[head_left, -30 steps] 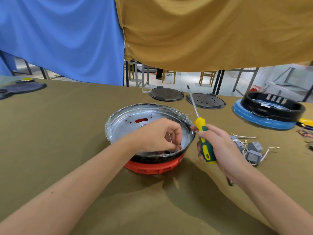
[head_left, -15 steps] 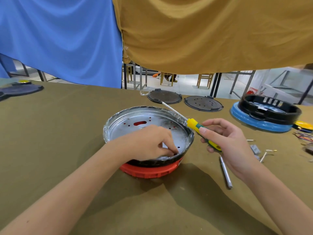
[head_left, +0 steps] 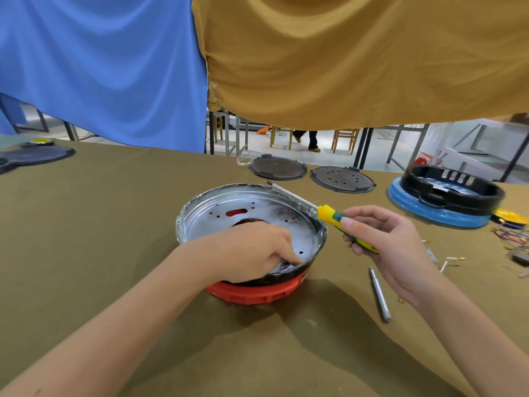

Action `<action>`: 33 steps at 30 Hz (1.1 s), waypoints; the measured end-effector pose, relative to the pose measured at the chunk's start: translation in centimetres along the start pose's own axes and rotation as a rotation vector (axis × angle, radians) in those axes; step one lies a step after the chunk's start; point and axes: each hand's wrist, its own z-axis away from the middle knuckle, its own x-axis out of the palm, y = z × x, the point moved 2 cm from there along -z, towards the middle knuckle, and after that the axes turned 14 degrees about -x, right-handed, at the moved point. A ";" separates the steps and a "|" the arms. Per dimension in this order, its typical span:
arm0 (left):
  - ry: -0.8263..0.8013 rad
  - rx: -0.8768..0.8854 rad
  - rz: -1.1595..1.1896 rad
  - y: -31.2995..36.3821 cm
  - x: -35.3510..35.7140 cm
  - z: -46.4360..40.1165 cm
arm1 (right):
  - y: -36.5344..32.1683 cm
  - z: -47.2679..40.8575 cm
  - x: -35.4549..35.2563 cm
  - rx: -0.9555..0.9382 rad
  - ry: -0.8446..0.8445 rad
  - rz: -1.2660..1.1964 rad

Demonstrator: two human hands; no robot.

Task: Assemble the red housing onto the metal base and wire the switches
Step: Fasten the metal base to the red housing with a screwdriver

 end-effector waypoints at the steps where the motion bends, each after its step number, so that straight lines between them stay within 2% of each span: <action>1: -0.010 -0.008 0.047 -0.1 0.0 0.2 | -0.3 -0.2 -0.2 -0.002 -0.004 -0.006; 6: 0.009 -0.121 0.349 -1.2 0.1 1.4 | -2.7 -2.3 -1.0 -0.047 0.076 -0.001; 9: 0.079 -0.174 0.298 -1.5 0.4 1.3 | -4.4 -4.4 -0.6 -0.146 0.101 0.023; 15: 0.117 -0.244 0.194 -1.3 1.2 1.4 | -6.1 -7.5 1.8 -0.385 0.218 0.233; 21: 0.135 -0.281 0.173 -1.2 1.4 1.5 | -6.4 -8.1 3.5 -0.555 0.112 0.382; 33: 0.145 -0.264 0.146 -1.3 1.8 1.7 | -6.1 -8.0 3.8 -0.568 0.088 0.431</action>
